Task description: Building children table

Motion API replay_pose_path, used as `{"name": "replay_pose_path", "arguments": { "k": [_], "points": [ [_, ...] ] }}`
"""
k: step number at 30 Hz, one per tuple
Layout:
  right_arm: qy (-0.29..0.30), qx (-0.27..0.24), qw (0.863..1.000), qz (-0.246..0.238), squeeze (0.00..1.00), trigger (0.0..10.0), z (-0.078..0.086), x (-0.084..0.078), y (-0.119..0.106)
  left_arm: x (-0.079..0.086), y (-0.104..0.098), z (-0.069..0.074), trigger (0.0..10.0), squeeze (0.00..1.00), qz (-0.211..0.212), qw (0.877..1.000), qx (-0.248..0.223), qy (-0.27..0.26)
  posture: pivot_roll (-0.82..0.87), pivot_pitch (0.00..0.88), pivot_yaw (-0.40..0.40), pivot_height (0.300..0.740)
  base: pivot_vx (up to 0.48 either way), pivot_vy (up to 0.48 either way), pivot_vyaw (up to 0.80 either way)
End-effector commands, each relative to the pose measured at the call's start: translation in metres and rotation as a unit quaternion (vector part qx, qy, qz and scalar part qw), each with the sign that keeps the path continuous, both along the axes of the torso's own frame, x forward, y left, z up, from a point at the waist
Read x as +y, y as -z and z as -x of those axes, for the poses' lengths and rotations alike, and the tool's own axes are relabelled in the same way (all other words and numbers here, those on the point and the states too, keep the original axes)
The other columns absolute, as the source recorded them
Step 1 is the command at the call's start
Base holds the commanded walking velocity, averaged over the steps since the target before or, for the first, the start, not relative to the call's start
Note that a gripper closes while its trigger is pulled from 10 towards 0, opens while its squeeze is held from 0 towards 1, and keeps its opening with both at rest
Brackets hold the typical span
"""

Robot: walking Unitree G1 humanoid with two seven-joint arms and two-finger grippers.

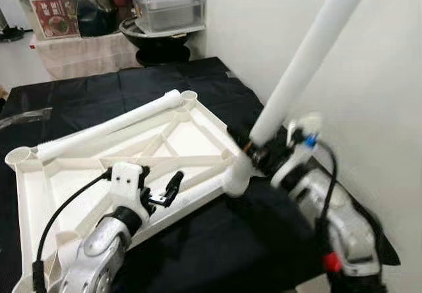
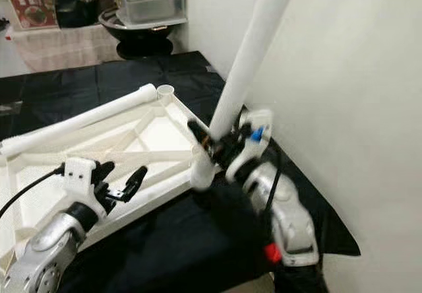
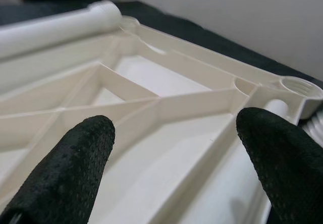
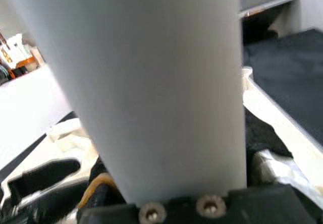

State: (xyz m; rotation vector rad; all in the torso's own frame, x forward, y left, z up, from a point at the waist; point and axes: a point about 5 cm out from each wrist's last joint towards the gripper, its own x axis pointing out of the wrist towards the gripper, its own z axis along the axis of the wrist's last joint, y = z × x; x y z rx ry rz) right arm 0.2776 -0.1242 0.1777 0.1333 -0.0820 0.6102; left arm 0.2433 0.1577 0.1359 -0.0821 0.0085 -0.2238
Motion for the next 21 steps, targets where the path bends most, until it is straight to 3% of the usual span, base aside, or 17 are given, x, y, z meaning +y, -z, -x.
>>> {"name": "replay_pose_path", "arguments": {
  "k": [1, 6, 11, 14, 21],
  "points": [
    [-0.006, -0.003, 1.000, 0.002, 0.00, 10.0, 0.002, 0.003, 0.005, 0.004, 0.010, 0.000, 10.0, 0.00, -0.015, 1.000, 0.009, -0.023, -0.04, 0.000, -0.030, 0.740, 0.000, 0.000, 0.00],
    [-0.009, 0.032, 0.999, -0.027, 0.00, 10.0, 0.002, 0.007, 0.030, 0.001, 0.027, -0.005, 10.0, 0.00, -0.023, 0.999, 0.019, -0.030, -0.04, 0.000, -0.031, 0.740, 0.000, 0.000, 0.00],
    [-0.017, 0.047, 0.998, -0.050, 0.00, 10.0, 0.007, 0.015, 0.044, 0.000, 0.023, -0.014, 10.0, 0.00, -0.007, 1.000, 0.007, -0.029, -0.03, 0.000, -0.014, 0.740, 0.000, 0.000, 0.00],
    [-0.012, 0.050, 0.994, -0.098, 0.00, 10.0, -0.001, 0.015, 0.039, 0.003, 0.011, -0.026, 10.0, 0.00, 0.011, 0.999, -0.021, -0.034, -0.03, 0.000, -0.009, 0.740, 0.000, 0.000, 0.00],
    [-0.017, 0.042, 0.994, -0.104, 0.00, 10.0, -0.007, 0.018, 0.035, 0.004, 0.005, -0.035, 10.0, 0.00, 0.007, 0.999, -0.035, -0.037, -0.03, 0.000, -0.001, 0.740, 0.000, 0.000, 0.00]
  ]
}}
